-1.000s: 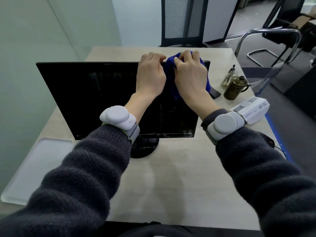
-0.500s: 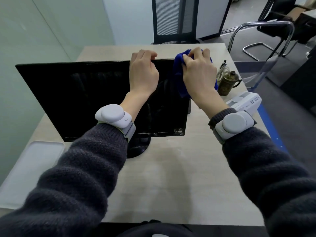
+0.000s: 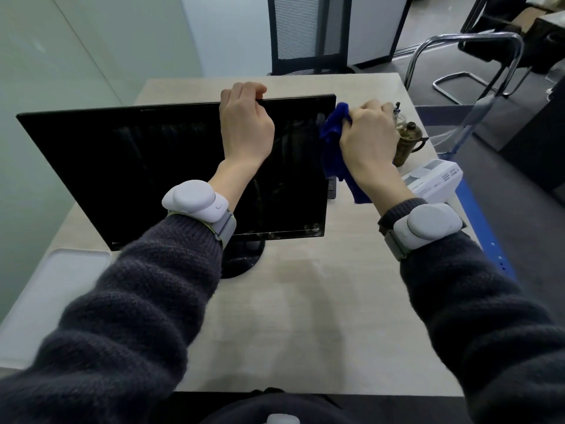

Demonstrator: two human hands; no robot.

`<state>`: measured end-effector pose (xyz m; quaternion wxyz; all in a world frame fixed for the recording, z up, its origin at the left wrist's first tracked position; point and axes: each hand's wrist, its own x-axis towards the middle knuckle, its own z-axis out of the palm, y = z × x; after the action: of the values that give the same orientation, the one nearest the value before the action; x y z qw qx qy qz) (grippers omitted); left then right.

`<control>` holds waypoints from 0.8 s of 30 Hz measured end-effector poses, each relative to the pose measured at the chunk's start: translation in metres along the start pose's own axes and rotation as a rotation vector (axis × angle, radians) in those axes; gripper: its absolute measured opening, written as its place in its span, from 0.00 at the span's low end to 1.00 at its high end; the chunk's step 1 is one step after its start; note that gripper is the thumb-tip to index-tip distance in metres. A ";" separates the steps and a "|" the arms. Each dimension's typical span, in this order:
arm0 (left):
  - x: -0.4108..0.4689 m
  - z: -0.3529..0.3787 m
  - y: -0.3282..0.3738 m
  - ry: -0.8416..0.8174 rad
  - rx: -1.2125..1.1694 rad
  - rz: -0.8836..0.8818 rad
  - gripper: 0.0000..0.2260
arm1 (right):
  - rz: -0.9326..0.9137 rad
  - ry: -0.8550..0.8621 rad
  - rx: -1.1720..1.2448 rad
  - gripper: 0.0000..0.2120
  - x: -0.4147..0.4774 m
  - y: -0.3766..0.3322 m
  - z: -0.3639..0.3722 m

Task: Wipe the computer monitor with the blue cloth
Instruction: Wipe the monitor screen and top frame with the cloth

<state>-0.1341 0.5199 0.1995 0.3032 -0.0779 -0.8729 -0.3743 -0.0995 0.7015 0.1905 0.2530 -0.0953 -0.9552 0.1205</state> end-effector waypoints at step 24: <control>-0.099 -0.022 -0.051 -0.135 -0.202 0.062 0.07 | 0.053 -0.781 0.239 0.17 -0.205 -0.039 0.111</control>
<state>-0.0630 0.4779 0.1225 0.2457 -0.1598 -0.8464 -0.4447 0.0147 0.5949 0.0138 -0.1227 -0.0371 -0.9559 0.2642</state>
